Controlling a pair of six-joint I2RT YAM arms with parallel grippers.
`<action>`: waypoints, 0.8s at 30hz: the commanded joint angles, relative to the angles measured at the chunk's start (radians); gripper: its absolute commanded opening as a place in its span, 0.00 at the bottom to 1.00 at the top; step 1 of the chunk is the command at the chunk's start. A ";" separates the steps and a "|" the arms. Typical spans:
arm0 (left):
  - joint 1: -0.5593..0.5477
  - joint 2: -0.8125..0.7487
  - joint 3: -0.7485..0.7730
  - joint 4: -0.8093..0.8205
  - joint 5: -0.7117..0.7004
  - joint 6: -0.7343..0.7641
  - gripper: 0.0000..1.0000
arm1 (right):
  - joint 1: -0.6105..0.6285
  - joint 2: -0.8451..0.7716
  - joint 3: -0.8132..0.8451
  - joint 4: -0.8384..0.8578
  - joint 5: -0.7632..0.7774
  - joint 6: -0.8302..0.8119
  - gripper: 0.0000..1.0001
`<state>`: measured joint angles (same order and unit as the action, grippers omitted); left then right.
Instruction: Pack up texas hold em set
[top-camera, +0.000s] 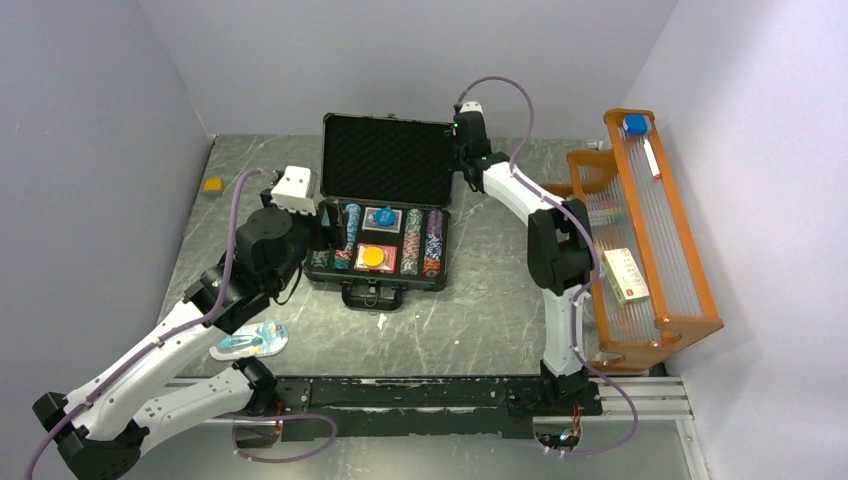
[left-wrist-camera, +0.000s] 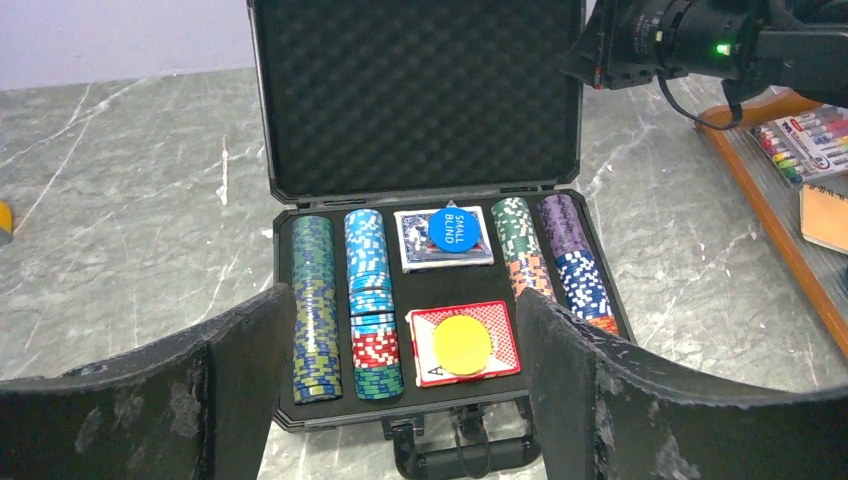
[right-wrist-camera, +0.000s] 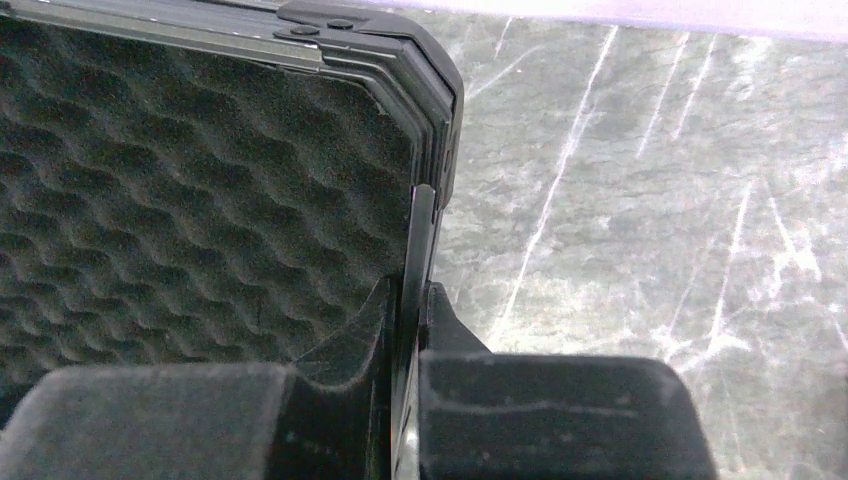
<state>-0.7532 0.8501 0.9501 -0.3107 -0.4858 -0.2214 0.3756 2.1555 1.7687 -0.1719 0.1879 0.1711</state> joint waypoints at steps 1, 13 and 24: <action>0.001 -0.004 0.012 -0.003 -0.023 -0.011 0.85 | 0.004 -0.180 -0.124 0.087 0.040 -0.114 0.00; 0.006 0.006 0.028 -0.017 -0.038 -0.085 0.92 | 0.094 -0.616 -0.618 0.290 0.081 -0.169 0.00; 0.011 0.016 0.067 -0.022 -0.055 -0.177 0.96 | 0.311 -0.769 -0.848 0.304 0.333 -0.178 0.05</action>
<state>-0.7479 0.8635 0.9630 -0.3347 -0.5125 -0.3668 0.6132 1.4609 0.9649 0.1196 0.4511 0.0280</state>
